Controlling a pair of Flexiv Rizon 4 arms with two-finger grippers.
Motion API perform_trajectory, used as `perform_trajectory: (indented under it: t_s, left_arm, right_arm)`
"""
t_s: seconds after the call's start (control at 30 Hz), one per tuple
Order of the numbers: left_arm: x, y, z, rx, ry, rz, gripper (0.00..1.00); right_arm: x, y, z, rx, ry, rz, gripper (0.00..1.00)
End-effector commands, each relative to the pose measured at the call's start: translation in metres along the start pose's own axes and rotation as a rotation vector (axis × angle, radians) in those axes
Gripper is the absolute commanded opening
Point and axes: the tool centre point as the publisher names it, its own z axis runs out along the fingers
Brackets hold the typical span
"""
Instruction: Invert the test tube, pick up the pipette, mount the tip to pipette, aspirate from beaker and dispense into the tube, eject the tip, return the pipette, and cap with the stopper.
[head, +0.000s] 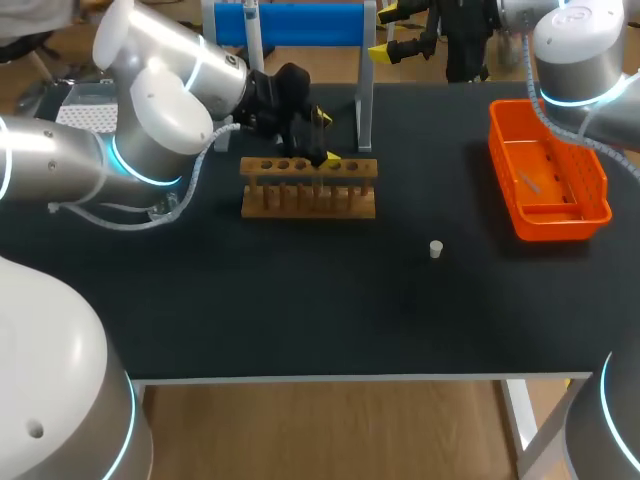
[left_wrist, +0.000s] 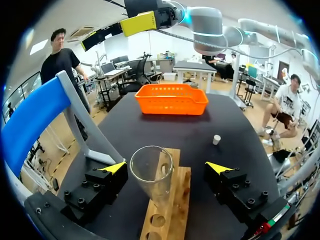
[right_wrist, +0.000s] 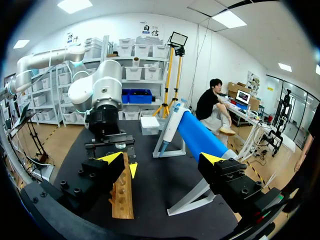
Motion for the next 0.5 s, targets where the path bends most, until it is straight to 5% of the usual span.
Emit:
perform_trajectory:
  t_s: [0.03,0.37,0.5]
  left_arm:
    - [-0.001,0.000,0.000,-0.003,0.003,-0.001,1.00]
    - [-0.001,0.000,0.000,-0.003,0.003,-0.001,1.00]
    - [-0.001,0.000,0.000,-0.003,0.003,-0.001,1.00]
  right_arm:
    - [0.000,0.001,-0.001,0.003,0.002,0.001,1.00]
    - [0.000,0.001,-0.001,0.003,0.002,0.001,1.00]
    - [0.014,-0.003,-0.023,0.011,-0.022,0.007,1.00]
